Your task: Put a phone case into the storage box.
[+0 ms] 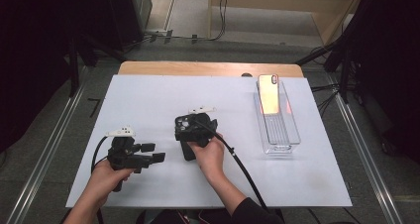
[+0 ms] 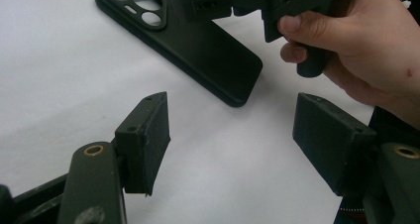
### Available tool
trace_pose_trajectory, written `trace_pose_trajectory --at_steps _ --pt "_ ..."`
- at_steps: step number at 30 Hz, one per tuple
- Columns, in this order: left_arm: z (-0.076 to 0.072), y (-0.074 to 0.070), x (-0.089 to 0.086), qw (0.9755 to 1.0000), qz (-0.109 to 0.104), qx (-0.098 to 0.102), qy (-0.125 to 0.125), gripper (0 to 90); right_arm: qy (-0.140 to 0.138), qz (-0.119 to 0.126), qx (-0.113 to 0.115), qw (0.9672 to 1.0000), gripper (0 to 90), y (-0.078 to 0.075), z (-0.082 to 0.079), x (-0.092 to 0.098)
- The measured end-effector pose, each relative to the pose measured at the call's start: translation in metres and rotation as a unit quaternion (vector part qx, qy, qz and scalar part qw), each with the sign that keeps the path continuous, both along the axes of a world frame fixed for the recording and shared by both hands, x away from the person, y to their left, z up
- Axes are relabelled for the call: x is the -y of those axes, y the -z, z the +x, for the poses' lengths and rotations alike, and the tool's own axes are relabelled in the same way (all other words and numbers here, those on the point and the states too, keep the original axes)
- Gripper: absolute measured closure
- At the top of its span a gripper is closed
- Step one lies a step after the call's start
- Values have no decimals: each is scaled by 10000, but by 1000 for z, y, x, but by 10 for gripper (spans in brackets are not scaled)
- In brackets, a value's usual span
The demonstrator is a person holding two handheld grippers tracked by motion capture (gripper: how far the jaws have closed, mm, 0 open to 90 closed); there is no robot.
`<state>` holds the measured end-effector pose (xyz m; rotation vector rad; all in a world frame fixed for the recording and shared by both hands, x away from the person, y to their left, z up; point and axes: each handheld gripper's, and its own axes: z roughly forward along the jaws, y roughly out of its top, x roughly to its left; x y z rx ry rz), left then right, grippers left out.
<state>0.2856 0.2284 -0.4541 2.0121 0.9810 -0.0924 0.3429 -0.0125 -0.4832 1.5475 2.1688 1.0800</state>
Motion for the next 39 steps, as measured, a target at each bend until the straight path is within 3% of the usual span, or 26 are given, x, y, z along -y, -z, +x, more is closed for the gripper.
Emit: trace_pose_trajectory --at_steps 8,21,25,32,39 --pt "0 0 0 10000 -15 -8 -8 311 -10 -55 -97 9999 63 5 0 -3" --pt "1 1 -1 10000 0 -11 -10 311 61 -266 -66 9996 64 19 -6 -7" --pt "1 1 -1 10000 -1 -13 -10 311 93 -289 -218 9993 64 26 -6 -6" --pt "1 1 -1 10000 -1 -11 -12 311 35 -572 80 9983 64 32 -12 -10" --pt "1 1 -1 10000 -3 -13 -19 311 49 -689 133 9975 70 33 -13 -12"
